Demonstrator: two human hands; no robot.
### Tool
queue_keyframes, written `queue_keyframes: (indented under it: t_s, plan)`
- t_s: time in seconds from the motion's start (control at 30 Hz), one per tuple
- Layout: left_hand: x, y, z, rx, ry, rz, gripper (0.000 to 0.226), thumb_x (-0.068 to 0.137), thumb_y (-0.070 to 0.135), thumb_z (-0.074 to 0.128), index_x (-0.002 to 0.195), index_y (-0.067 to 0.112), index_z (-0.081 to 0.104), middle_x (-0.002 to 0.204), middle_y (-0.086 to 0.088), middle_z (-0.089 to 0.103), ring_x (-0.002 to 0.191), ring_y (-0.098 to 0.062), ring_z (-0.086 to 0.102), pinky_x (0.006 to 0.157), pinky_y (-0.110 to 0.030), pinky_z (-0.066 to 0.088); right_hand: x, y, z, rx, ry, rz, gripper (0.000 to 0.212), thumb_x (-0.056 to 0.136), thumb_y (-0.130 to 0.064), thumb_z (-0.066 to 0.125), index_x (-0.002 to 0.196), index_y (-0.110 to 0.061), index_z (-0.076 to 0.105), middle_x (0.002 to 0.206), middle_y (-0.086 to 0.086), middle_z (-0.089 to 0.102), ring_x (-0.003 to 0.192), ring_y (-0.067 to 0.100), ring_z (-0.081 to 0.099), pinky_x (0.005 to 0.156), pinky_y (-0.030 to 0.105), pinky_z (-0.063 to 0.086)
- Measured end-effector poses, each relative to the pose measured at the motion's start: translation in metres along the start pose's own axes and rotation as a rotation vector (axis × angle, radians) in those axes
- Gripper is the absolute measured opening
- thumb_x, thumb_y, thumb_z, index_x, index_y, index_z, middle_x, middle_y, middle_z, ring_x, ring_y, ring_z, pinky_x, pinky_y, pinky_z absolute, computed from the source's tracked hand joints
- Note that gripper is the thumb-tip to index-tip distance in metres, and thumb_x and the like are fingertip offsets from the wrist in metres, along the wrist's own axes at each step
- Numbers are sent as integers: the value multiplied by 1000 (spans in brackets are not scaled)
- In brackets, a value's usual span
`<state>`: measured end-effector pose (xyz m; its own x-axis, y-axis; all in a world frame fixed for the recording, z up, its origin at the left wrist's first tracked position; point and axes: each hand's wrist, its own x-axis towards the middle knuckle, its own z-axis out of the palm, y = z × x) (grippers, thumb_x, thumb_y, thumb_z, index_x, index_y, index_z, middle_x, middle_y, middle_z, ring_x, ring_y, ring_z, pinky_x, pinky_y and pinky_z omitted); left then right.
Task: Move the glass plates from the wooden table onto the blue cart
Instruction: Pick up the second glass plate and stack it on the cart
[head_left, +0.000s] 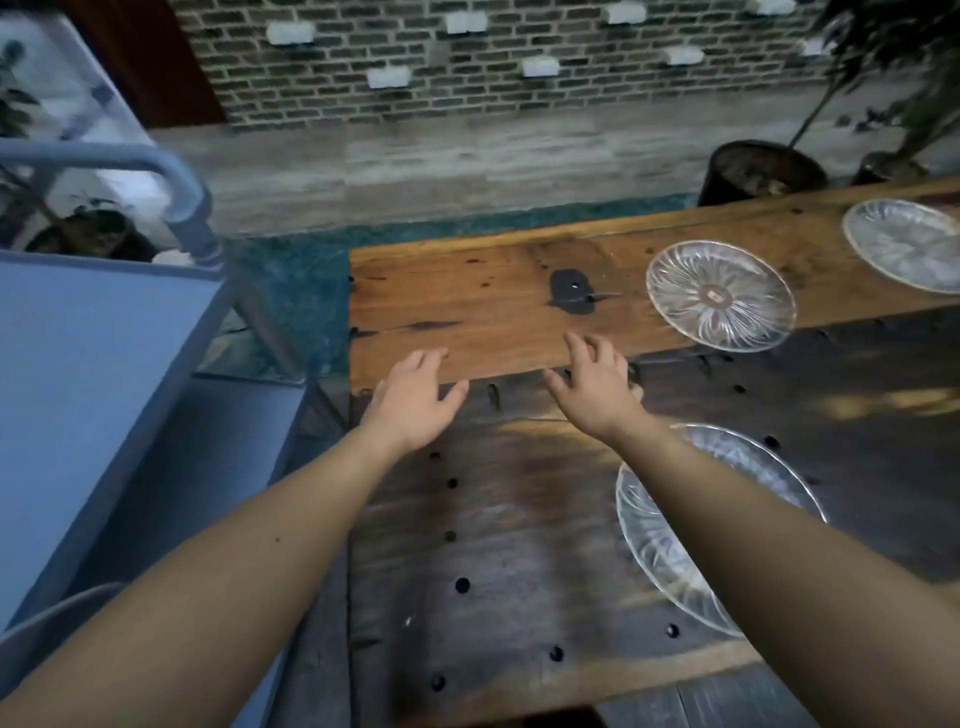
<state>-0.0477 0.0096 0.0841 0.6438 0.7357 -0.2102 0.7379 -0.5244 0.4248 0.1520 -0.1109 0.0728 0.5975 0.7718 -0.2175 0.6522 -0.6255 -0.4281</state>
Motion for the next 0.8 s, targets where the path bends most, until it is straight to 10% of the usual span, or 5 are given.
queue_keyframes:
  t_s: [0.8]
  plan:
    - [79, 165, 233, 7, -328, -119, 38, 92, 35, 50, 120, 10, 57, 118, -14, 66, 115, -32, 57, 95, -34, 44, -70, 321, -4, 114, 88, 749, 52, 89, -33, 43, 138, -15, 34, 139, 19, 36, 130, 40, 31, 104, 55, 30]
